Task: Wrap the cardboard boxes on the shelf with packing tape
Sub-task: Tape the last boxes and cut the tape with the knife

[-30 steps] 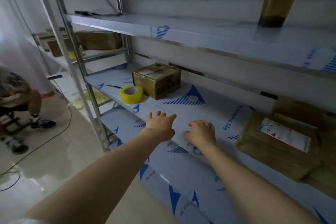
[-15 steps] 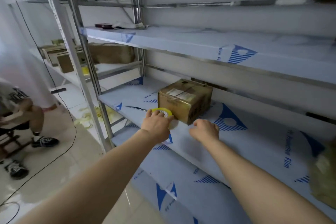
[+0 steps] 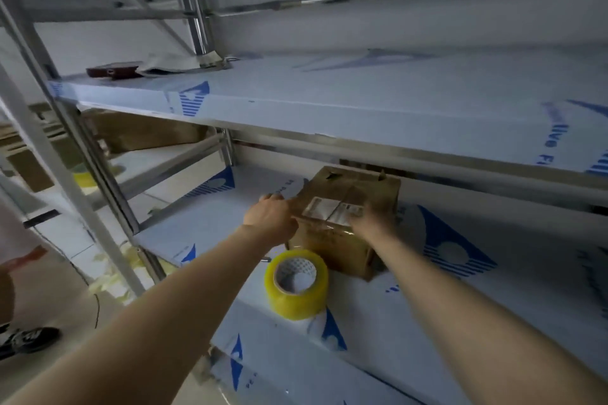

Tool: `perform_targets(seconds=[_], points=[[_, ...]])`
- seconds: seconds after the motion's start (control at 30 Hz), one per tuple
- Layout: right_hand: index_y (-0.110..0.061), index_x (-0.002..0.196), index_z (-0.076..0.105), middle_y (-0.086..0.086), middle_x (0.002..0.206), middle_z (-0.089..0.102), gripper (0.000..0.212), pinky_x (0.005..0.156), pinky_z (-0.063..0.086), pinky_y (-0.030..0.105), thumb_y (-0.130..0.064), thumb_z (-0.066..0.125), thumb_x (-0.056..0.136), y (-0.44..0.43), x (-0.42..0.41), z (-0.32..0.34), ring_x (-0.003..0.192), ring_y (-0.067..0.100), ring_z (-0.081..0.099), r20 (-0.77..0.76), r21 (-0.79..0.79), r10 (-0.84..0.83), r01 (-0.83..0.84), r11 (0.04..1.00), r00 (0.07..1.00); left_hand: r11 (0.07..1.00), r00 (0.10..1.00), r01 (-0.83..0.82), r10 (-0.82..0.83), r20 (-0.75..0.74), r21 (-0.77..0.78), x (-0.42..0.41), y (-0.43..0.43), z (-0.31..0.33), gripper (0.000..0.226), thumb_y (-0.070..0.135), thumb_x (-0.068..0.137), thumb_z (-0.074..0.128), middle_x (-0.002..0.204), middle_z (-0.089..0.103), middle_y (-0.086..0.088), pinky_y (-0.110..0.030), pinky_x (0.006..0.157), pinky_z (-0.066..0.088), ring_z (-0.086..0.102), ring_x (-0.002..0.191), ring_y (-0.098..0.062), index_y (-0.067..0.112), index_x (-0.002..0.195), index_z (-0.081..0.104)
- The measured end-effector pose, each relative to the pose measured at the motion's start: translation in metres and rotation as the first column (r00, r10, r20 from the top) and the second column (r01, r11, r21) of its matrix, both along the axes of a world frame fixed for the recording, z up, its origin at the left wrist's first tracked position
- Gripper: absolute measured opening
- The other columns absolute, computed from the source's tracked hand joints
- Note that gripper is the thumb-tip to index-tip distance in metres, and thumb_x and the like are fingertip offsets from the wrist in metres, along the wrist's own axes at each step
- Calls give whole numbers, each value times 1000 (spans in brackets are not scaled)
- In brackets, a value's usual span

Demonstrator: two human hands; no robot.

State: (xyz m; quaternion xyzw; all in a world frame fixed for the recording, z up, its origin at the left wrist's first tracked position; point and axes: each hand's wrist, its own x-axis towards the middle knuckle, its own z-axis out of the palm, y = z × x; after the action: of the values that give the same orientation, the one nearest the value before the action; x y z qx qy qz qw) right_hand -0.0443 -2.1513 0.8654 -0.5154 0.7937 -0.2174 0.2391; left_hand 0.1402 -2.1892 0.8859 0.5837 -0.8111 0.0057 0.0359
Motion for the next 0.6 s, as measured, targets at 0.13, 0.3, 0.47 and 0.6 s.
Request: perform_targets(seconds=[0.13,0.3,0.47,0.6], points=[[-12,143,35,15,142,44,62,101,44,45,-51,42,95,-27,10,-11,125,32,48,-74,-21,-58,57,998,996,998,997,38,-35,-65,56,12,-35,-6,46,29,93,46,129,52,-3,-37,90,44,44,122,-27,34,139,42],[-8,147,28,18,149,34,61,105,39,39,-45,37,100,-48,34,-8,133,34,39,-157,23,-67,71,997,985,992,981,43,-18,-194,123,28,-68,-11,31,34,97,40,116,61,-9,-32,78,46,59,102,-29,30,125,52],[-6,149,23,19,153,27,66,111,33,41,-47,37,99,-78,71,-11,138,35,33,-113,38,-92,97,995,989,976,966,51,5,-259,210,54,-100,-16,34,24,95,41,118,62,-14,-36,84,46,57,108,-34,17,126,54],[-4,139,41,21,141,46,56,105,39,37,-42,43,98,-99,113,-10,130,36,43,-102,26,-141,144,989,985,973,949,56,18,-314,225,93,-133,-16,27,22,96,43,112,61,-16,-32,75,42,57,103,-34,8,116,52]])
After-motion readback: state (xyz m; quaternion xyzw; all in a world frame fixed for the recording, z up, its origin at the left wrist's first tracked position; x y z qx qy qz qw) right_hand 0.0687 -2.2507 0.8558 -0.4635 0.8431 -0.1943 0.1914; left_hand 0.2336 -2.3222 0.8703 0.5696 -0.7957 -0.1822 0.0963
